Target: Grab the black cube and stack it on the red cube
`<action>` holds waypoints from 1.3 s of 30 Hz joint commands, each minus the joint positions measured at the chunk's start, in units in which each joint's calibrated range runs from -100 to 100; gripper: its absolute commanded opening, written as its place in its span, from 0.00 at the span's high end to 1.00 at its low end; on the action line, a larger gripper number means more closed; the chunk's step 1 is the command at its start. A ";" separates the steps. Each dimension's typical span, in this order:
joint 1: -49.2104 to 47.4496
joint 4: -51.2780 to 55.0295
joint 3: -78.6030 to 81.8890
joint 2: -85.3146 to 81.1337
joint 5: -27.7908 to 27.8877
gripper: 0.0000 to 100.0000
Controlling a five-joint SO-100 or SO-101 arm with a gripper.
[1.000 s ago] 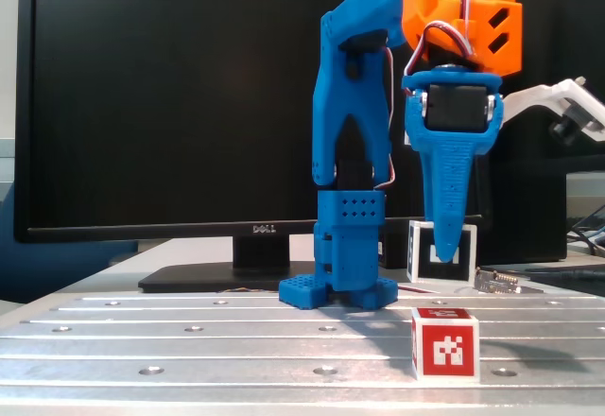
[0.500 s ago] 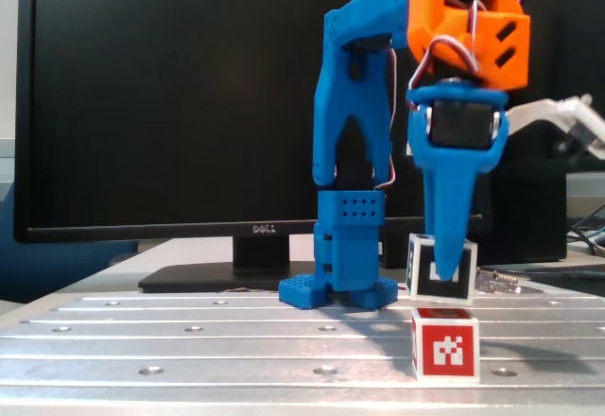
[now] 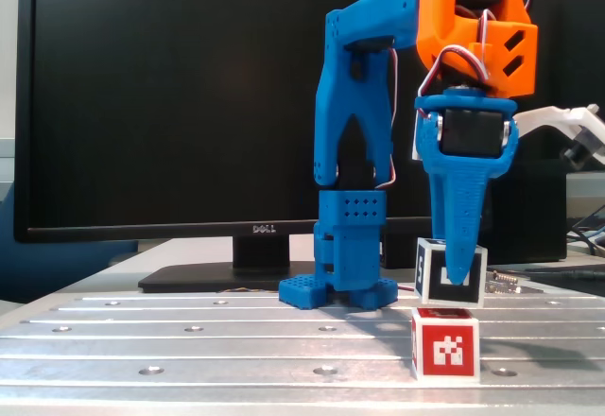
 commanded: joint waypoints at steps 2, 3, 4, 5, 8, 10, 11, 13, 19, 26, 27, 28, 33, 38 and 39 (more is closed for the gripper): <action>0.04 -0.79 -0.05 -0.12 0.05 0.82; 0.04 -0.88 -0.05 -0.12 0.05 0.82; 0.04 -0.97 -0.05 -0.03 0.05 0.82; 0.04 -0.97 -0.05 -0.03 0.05 0.82; 0.04 -0.97 -0.05 -0.03 0.05 0.82; 0.04 -0.97 -0.05 -0.03 0.05 0.82; 0.04 -0.97 -0.05 -0.03 0.05 0.82; 0.04 -0.97 0.04 0.05 0.05 0.82; 0.04 -3.62 3.20 -0.70 0.05 0.82; 0.04 -4.47 4.02 -0.70 0.05 0.82; 0.04 -4.39 4.02 -0.70 0.05 0.82; 0.04 -4.21 3.84 -0.70 0.05 0.82; 0.41 -3.87 3.29 -0.70 0.10 0.82; 0.55 -3.70 3.29 -0.70 0.10 0.76; 0.63 -3.62 3.29 -0.70 0.10 0.73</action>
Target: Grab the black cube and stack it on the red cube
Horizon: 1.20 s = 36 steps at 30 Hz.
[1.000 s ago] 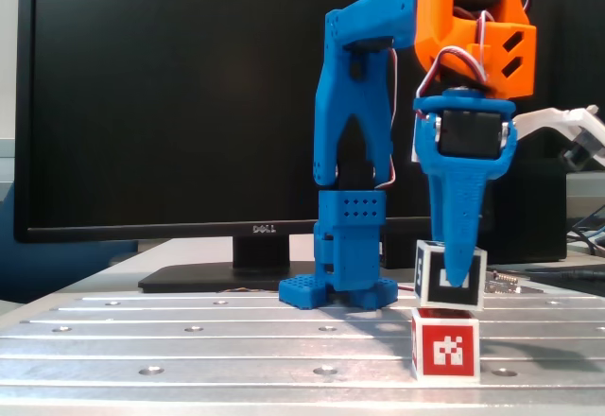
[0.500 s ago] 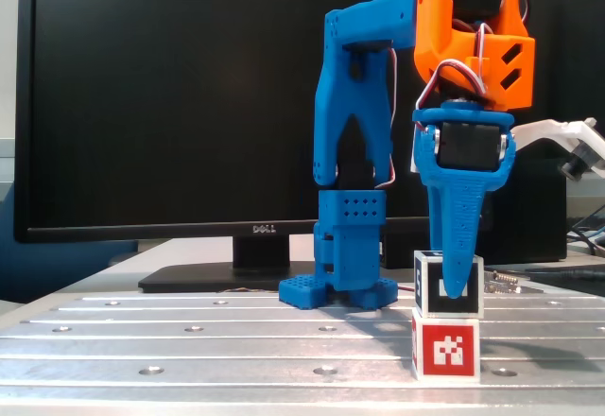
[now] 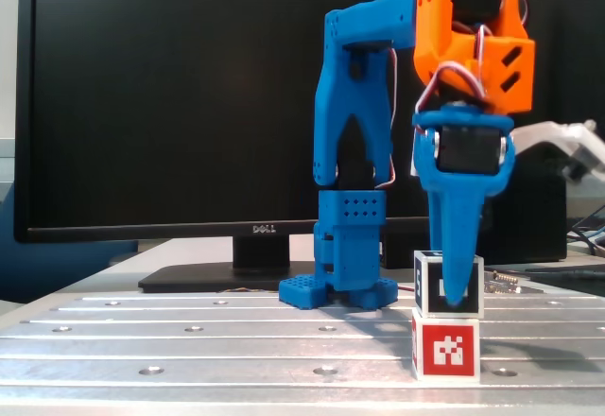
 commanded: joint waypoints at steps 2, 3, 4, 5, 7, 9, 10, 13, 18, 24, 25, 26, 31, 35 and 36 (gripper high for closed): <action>0.70 0.94 -0.96 -1.12 0.10 0.70; 0.70 0.94 -1.05 -1.12 0.10 0.70; 0.70 0.94 -1.05 -1.12 0.10 0.69; 0.70 0.94 -1.15 -1.21 0.10 0.69; 0.77 1.54 -1.51 -2.04 0.10 0.69; 0.77 3.08 -2.68 -2.71 0.15 0.69; 0.77 4.27 -3.59 -2.96 0.15 0.69; 0.77 8.55 -6.75 -3.04 0.15 0.69; 0.85 15.39 -13.54 -3.13 0.15 0.69; 0.85 16.16 -16.25 -4.13 0.15 0.70; 0.85 16.07 -16.16 -4.71 0.20 0.70; 0.85 16.07 -16.16 -5.22 0.20 0.70; 4.69 16.07 -15.53 -7.89 3.99 0.77; 9.56 16.07 -14.99 -9.89 8.30 0.86; 10.89 16.07 -14.17 -10.48 9.51 0.86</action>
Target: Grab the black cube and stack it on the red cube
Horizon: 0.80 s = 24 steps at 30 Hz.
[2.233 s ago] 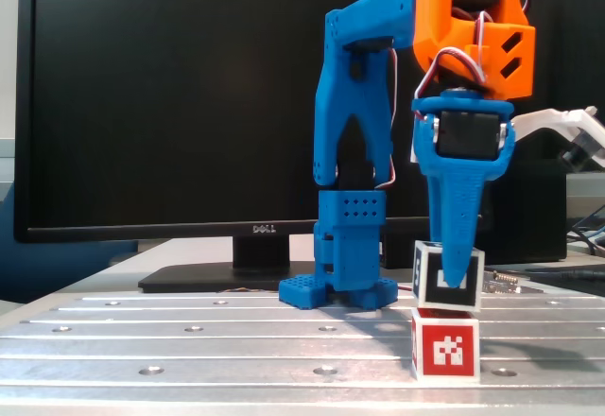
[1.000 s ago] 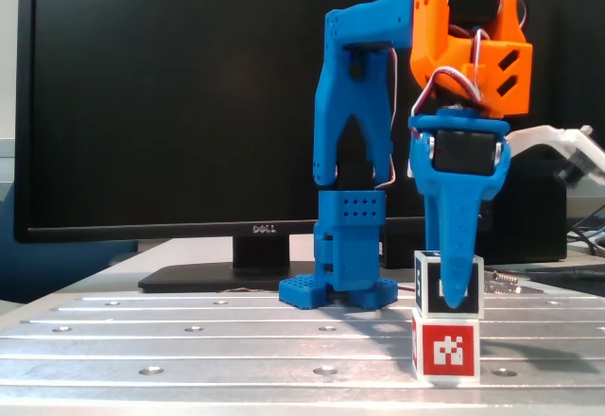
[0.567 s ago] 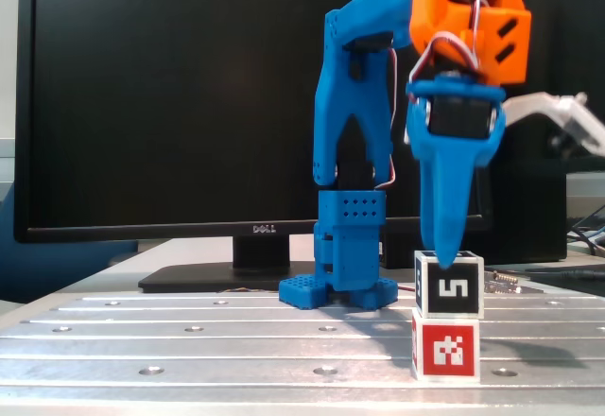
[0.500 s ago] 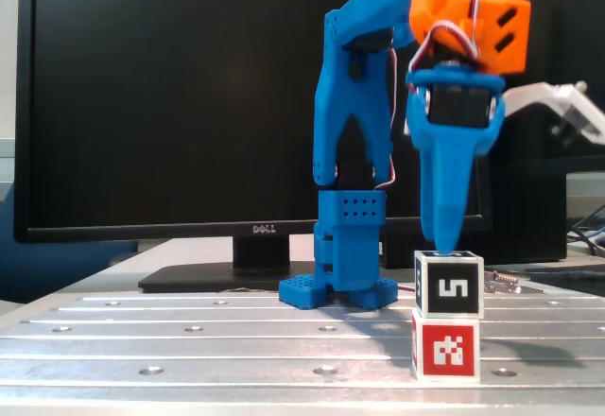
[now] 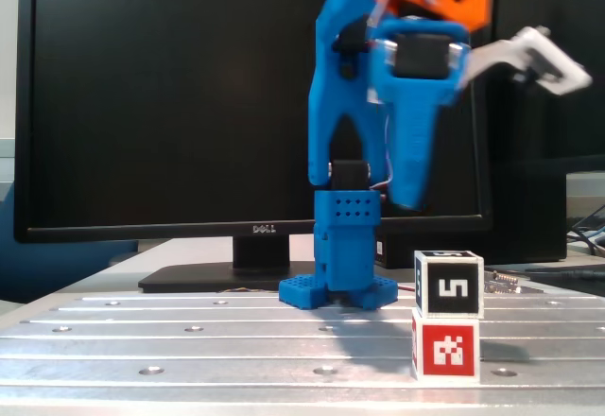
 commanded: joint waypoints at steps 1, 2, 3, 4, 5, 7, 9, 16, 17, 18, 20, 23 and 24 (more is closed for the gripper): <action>4.14 0.43 0.95 -4.30 4.22 0.86; 5.47 0.35 2.13 -5.13 5.37 0.87; 6.58 0.17 3.49 -6.22 6.32 0.87; 7.39 -0.60 5.21 -7.47 6.95 0.87; 8.13 -1.96 7.20 -8.81 7.27 0.87; 8.94 -4.87 12.17 -12.40 7.37 0.88; 9.46 -8.72 17.60 -16.75 8.42 0.90; 10.20 -19.49 35.51 -28.27 8.74 0.93; 10.20 -20.77 37.50 -29.69 8.74 0.93; 10.20 -21.97 39.40 -31.20 8.74 0.94; 10.20 -24.88 43.65 -34.04 8.48 0.96; 10.20 -28.64 49.62 -38.30 8.37 0.97; 10.20 -29.67 51.43 -39.64 8.37 0.97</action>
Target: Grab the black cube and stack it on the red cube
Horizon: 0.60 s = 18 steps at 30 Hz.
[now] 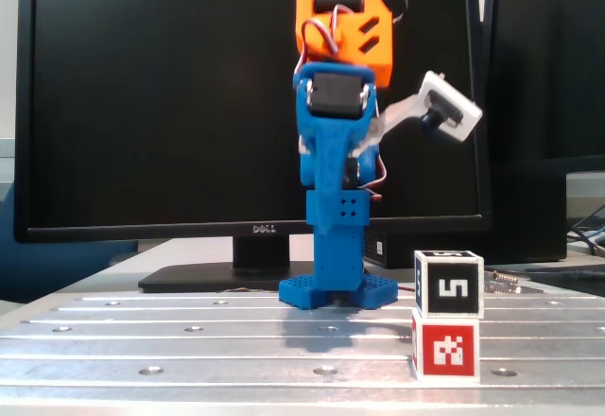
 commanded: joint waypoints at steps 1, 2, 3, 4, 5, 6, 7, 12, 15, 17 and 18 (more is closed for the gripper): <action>-0.02 -3.79 5.23 -5.46 -0.18 0.97; -0.02 -4.39 6.77 -6.71 -0.23 0.97; -0.02 -4.90 8.13 -8.13 -0.23 0.98; -0.02 -5.42 9.30 -9.30 -0.23 0.98; -0.02 -5.84 10.57 -10.72 -0.23 0.98; -0.02 -6.36 11.83 -12.14 -0.23 0.98; -0.02 -6.87 13.37 -13.81 -0.23 0.98; -0.02 -9.78 20.97 -22.08 -0.23 0.98; -0.02 -11.06 25.13 -27.09 -0.23 0.98; -0.02 -11.06 27.48 -30.10 -0.23 0.98; -0.02 -11.06 28.57 -31.69 -0.23 0.98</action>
